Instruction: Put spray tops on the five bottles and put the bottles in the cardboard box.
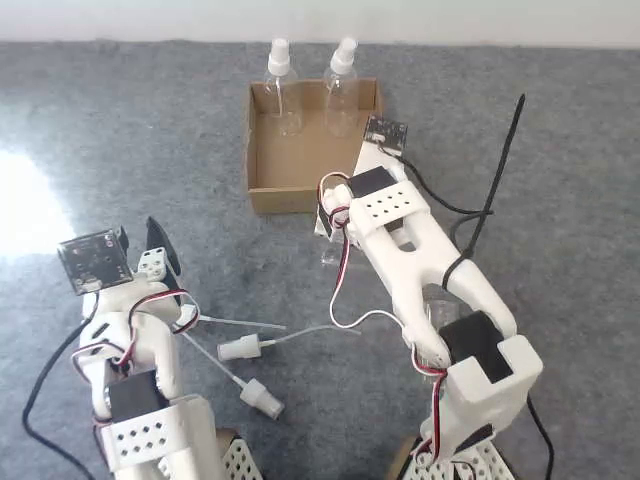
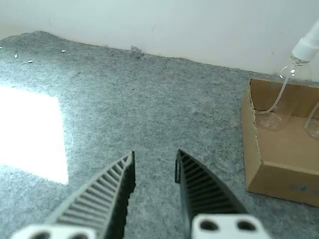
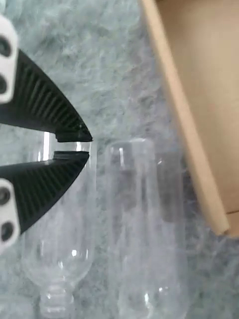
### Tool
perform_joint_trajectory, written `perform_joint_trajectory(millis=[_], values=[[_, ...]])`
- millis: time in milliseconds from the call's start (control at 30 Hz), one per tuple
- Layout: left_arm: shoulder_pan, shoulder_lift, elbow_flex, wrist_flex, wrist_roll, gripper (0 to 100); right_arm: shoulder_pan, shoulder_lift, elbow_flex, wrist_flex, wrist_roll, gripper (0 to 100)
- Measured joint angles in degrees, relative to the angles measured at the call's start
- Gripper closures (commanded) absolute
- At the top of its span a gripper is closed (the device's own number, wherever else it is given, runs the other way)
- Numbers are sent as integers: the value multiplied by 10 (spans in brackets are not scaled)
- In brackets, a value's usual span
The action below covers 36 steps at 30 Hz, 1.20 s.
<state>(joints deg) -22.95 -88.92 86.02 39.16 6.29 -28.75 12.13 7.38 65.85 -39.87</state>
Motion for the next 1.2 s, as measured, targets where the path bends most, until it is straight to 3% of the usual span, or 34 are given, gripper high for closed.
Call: perform_joint_trajectory(millis=[500,967,1067,1200], values=[[0,0,0,0,0,877,-43,1,-7,170,131,992],[0,0,0,0,0,877,-59,-145,-1,262,143,987],[0,0,0,0,0,877,-59,-169,-1,273,143,919],[0,0,0,0,0,877,-59,-173,-1,274,104,755]])
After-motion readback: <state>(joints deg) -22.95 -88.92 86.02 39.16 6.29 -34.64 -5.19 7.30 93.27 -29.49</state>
